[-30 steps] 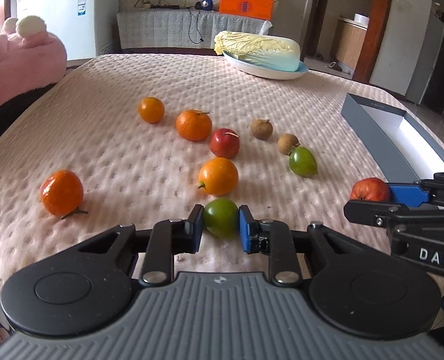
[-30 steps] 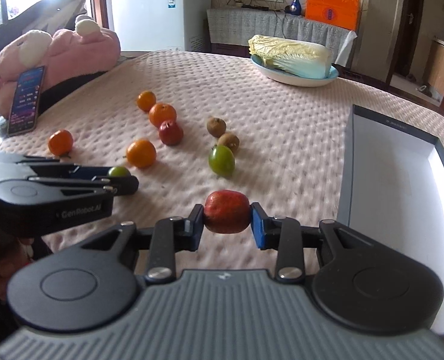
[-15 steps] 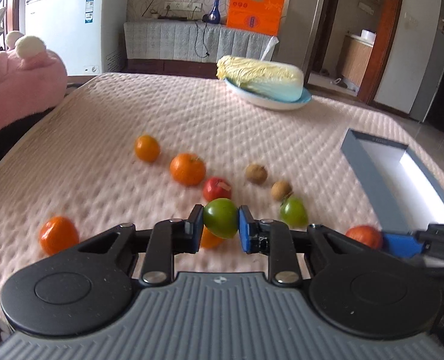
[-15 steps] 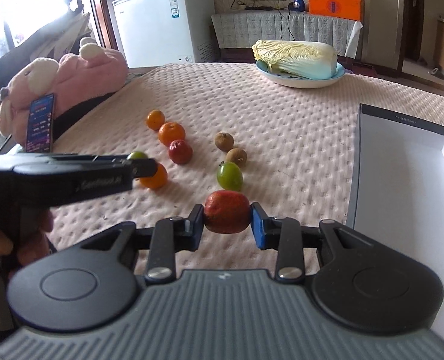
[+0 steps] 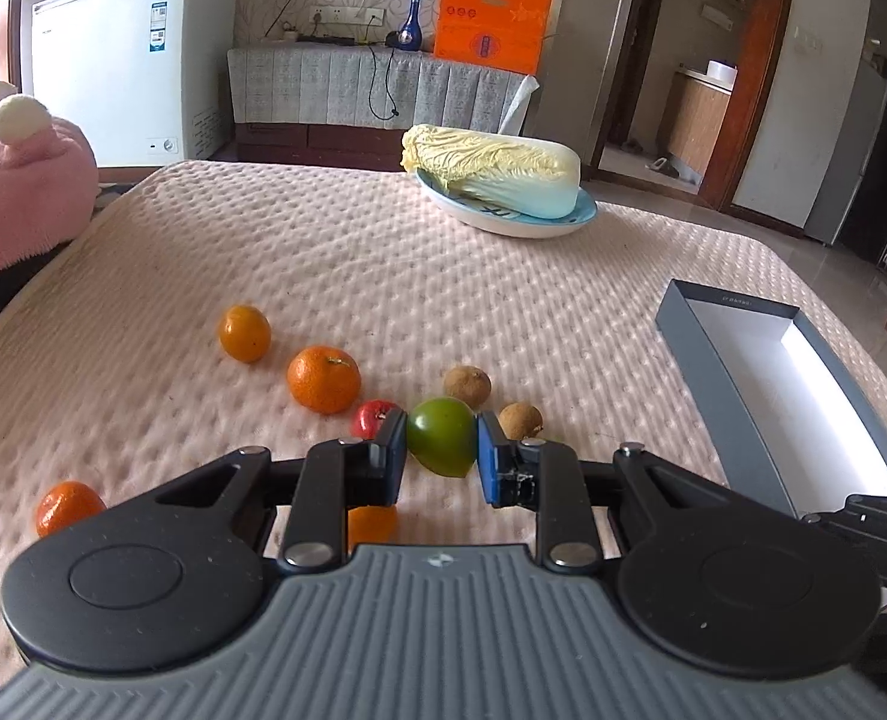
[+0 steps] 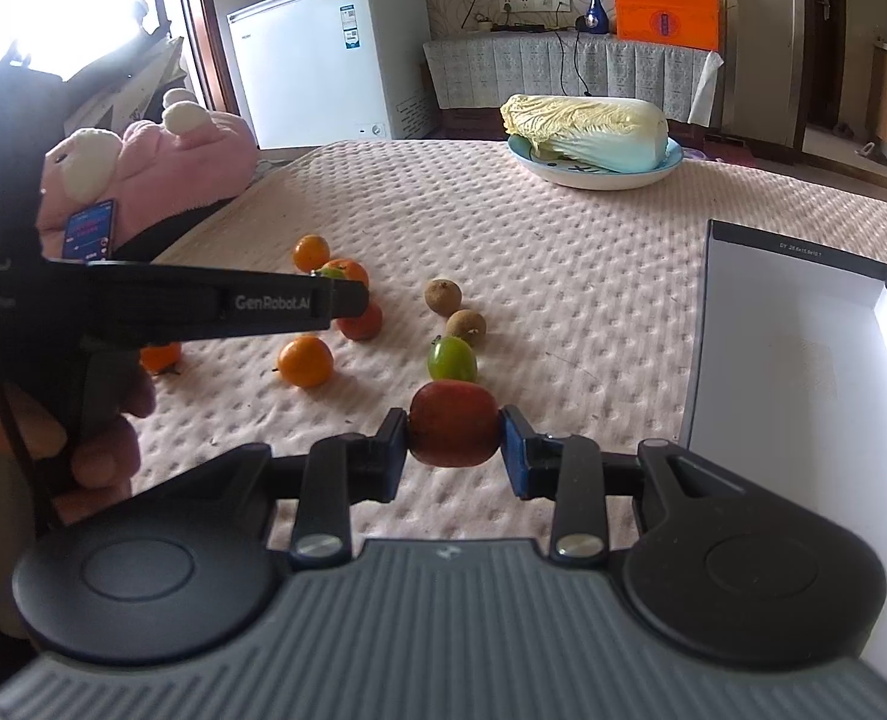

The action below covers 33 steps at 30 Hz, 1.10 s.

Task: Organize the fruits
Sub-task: 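Carry the green lime with the left tool while the right carries the apple to the white box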

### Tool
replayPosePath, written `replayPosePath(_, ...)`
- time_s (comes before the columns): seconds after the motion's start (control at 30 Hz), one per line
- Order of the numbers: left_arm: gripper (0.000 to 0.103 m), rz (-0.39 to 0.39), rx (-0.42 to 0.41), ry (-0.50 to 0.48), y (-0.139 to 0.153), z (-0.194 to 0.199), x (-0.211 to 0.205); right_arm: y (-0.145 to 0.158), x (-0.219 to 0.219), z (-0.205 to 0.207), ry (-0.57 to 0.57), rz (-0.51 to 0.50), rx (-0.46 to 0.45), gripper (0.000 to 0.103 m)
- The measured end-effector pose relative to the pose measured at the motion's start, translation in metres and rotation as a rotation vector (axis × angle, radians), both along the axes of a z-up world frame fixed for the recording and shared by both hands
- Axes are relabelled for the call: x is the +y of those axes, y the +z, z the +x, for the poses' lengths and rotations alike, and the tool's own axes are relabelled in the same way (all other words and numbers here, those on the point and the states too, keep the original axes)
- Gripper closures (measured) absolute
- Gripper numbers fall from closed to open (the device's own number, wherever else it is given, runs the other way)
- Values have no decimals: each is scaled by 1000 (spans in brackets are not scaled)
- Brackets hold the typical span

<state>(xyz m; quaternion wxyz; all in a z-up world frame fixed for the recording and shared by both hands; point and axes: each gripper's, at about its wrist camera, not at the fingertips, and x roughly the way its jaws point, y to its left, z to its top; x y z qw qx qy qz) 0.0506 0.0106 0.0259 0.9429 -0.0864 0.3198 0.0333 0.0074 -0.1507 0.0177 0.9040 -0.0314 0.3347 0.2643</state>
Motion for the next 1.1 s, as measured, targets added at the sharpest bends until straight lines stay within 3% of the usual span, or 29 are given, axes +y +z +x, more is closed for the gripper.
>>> replayPosePath(0.37,74,9,30,20,-1,2,2,8,-9,-3,-16,30,-17,67)
replayPosePath(0.63,74,37,11,-6,4,2,-19,17,-33,-9,-58,56,-40,67)
replayPosePath(1.1,74,-2,-32,-112,9,12,-81,23,-102,-17,-203,66,-60,67)
